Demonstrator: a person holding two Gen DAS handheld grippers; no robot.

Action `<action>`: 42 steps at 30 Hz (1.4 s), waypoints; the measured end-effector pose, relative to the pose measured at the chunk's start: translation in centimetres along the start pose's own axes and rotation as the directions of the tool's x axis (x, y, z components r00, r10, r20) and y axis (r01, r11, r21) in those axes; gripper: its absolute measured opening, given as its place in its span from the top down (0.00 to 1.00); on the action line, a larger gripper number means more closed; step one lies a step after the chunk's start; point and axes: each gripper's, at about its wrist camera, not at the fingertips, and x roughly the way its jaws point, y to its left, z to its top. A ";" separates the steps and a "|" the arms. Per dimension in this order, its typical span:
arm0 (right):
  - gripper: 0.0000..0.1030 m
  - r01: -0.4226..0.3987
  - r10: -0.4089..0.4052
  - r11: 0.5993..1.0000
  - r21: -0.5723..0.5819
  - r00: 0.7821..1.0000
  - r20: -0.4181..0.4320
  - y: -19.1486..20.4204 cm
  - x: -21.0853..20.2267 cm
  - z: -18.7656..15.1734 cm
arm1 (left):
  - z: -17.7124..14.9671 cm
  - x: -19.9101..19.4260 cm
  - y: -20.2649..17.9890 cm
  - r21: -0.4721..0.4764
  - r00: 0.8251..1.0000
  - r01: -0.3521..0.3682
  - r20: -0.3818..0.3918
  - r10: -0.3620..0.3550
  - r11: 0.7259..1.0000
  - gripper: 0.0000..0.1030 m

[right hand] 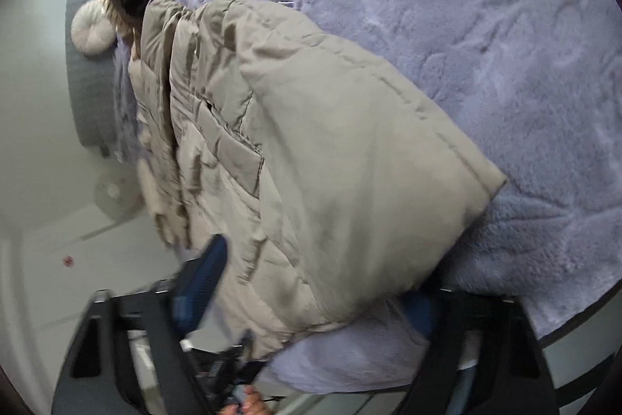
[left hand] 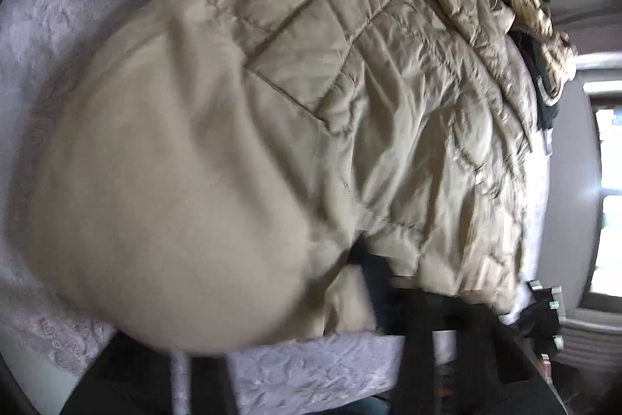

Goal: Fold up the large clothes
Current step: 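Grasp the jacket hem with the left tool while the right tool grasps it too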

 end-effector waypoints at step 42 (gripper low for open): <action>0.91 0.196 -0.150 0.842 -0.503 0.980 0.131 35.1 15.5 19.5 | 31.6 -2.9 -16.8 0.282 0.981 -0.094 0.189 0.041 0.955 0.84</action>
